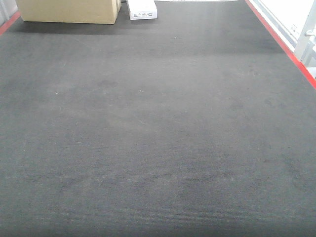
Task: Move and align brake pads A on conveyor
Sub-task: 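Turn past the striped cones and approach the black conveyor belt, then lower the left gripper's brake pad onto the belt and open it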
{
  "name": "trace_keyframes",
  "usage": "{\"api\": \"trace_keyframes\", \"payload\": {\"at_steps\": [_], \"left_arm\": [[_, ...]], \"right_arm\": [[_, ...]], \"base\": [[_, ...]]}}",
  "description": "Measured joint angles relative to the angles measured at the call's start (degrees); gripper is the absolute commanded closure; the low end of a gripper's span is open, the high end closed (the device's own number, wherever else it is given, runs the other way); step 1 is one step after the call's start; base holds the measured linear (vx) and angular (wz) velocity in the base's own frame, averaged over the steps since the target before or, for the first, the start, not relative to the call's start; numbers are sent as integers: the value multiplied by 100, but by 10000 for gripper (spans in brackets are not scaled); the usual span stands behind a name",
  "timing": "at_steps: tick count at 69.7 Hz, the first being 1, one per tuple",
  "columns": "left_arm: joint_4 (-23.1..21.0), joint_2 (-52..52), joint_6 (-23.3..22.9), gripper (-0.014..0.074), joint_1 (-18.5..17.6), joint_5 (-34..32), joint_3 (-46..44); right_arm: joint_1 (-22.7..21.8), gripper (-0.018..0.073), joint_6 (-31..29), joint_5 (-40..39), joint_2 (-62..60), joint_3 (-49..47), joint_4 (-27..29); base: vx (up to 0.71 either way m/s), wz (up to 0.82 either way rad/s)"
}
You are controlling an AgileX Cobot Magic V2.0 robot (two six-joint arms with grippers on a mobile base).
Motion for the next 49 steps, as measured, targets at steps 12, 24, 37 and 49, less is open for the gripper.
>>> {"api": "trace_keyframes", "payload": {"at_steps": [12, 24, 37, 49], "left_arm": [[0, 0, 0, 482, 0, 0, 0], [0, 0, 0, 482, 0, 0, 0], [0, 0, 0, 482, 0, -69, 0], [-14, 186, 14, 482, 0, -360, -19]], "right_arm": [[0, 538, 0, 0, 0, 0, 0], [0, 538, 0, 0, 0, 0, 0], [0, 538, 0, 0, 0, 0, 0], [0, 538, 0, 0, 0, 0, 0]], "base": [[0, 0], [0, 0], [0, 0], [0, 0]]}}
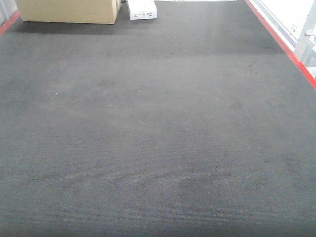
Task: Move and align brake pads A on conveyor
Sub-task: 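Lower the left gripper's brake pad onto the belt and open it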
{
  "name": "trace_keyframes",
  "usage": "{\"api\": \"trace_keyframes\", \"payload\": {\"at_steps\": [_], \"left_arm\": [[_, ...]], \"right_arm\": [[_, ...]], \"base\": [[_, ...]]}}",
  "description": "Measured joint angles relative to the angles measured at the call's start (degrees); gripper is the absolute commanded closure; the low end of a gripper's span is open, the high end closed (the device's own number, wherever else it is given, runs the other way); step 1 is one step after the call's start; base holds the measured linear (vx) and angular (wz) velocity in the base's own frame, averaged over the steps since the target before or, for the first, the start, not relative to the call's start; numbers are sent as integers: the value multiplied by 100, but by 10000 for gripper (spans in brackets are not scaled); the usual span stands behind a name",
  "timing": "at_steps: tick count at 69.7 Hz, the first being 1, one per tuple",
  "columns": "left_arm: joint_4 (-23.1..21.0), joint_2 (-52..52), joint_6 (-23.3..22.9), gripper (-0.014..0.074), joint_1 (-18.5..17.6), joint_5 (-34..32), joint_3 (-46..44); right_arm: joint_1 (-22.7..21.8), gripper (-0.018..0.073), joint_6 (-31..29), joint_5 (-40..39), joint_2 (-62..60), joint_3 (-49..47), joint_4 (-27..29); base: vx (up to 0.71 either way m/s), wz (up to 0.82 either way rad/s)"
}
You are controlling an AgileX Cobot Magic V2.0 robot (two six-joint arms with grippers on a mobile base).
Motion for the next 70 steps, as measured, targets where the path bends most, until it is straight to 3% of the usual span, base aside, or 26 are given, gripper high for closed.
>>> {"api": "trace_keyframes", "payload": {"at_steps": [19, 46, 62, 70], "left_arm": [[-113, 1914, 386, 482, 0, -56, -687], [-1072, 5024, 1446, 470, -22, 193, -2158], [-1094, 6239, 1493, 468, -543, 635, -2943], [-1080, 6701, 1219, 468, -797, 744, -3276]], "right_arm": [[0, 538, 0, 0, 0, 0, 0], [0, 538, 0, 0, 0, 0, 0], [0, 538, 0, 0, 0, 0, 0], [0, 538, 0, 0, 0, 0, 0]], "base": [[0, 0], [0, 0], [0, 0], [0, 0]]}}
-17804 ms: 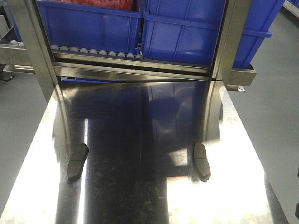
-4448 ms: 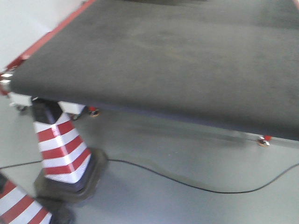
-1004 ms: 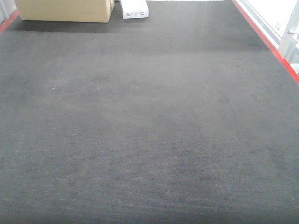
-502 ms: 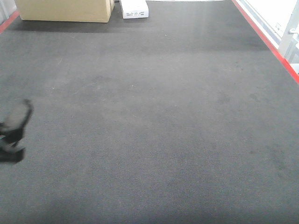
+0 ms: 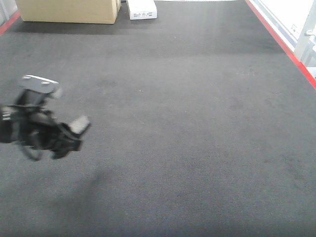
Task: Move and align brake pads A on conveyor
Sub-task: 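Lower the left gripper's brake pad onto the belt and open it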
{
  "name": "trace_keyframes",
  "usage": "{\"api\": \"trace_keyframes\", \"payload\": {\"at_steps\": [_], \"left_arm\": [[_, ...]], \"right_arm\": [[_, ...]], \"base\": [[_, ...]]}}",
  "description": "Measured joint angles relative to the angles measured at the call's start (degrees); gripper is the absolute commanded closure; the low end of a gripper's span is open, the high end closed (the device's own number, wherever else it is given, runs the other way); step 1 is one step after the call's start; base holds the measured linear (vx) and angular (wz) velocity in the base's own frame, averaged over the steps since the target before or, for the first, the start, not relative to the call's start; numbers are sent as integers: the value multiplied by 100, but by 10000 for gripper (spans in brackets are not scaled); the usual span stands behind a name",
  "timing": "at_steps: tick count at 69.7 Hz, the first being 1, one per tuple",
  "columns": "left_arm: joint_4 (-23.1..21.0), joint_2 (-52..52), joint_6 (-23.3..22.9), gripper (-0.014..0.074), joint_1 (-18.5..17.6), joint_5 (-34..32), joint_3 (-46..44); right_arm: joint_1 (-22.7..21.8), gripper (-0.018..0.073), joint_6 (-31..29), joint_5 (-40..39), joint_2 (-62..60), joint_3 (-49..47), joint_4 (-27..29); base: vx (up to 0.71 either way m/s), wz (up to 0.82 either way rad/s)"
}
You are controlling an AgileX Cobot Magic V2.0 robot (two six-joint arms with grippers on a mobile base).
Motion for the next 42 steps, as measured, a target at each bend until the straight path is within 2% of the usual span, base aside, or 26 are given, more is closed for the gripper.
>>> {"api": "trace_keyframes", "payload": {"at_steps": [6, 9, 17, 23, 31, 42], "left_arm": [[144, 421, -561, 468, -120, 176, -291], [281, 624, -1042, 468, -133, 300, -460], [865, 1208, -2203, 467, -137, 564, -970], [1217, 1579, -2876, 465, -137, 727, -1276], [1356, 1946, -3402, 461, -137, 826, -1488], [1357, 2253, -3785, 441, -137, 826, -1530]], "right_arm": [[0, 538, 0, 0, 0, 0, 0], [0, 538, 0, 0, 0, 0, 0], [0, 538, 0, 0, 0, 0, 0], [0, 538, 0, 0, 0, 0, 0], [0, 538, 0, 0, 0, 0, 0], [0, 538, 0, 0, 0, 0, 0]], "base": [[0, 0], [0, 0], [0, 0], [0, 0], [0, 0], [0, 0]]}}
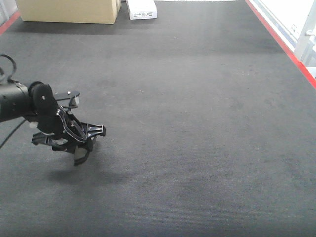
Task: Move and align brake pads A on conveyor
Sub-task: 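Lower the left gripper's brake pad onto the belt and open it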
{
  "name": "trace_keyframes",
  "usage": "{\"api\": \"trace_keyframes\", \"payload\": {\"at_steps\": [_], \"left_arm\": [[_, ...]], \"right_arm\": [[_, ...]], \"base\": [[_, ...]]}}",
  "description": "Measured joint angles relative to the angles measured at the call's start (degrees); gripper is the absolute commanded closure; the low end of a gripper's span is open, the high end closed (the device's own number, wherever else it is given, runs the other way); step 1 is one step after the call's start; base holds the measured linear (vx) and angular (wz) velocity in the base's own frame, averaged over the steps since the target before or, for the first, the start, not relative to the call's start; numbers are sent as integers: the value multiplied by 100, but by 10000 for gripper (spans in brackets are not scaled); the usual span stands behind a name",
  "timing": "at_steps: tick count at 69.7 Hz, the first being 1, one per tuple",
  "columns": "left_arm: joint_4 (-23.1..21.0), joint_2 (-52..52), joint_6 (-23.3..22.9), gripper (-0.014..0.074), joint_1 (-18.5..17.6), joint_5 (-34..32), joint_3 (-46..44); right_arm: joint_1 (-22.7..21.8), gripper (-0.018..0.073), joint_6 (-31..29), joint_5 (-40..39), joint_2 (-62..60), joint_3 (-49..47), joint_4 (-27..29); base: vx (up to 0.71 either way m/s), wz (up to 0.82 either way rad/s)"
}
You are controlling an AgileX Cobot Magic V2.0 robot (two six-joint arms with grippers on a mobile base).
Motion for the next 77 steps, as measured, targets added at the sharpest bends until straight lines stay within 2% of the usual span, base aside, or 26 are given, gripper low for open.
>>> {"api": "trace_keyframes", "payload": {"at_steps": [14, 49, 59, 67, 77], "left_arm": [[0, 123, -62, 387, 0, 0, -15], [0, 232, -90, 141, -61, -5, -20], [59, 22, -95, 134, -61, -40, -20], [287, -381, -101, 136, -66, -89, 0], [453, -1129, -101, 156, -66, -374, 416]], "right_arm": [[0, 538, 0, 0, 0, 0, 0], [0, 538, 0, 0, 0, 0, 0], [0, 538, 0, 0, 0, 0, 0], [0, 538, 0, 0, 0, 0, 0], [0, 538, 0, 0, 0, 0, 0]], "base": [[0, 0], [0, 0], [0, 0], [0, 0], [0, 0]]}}
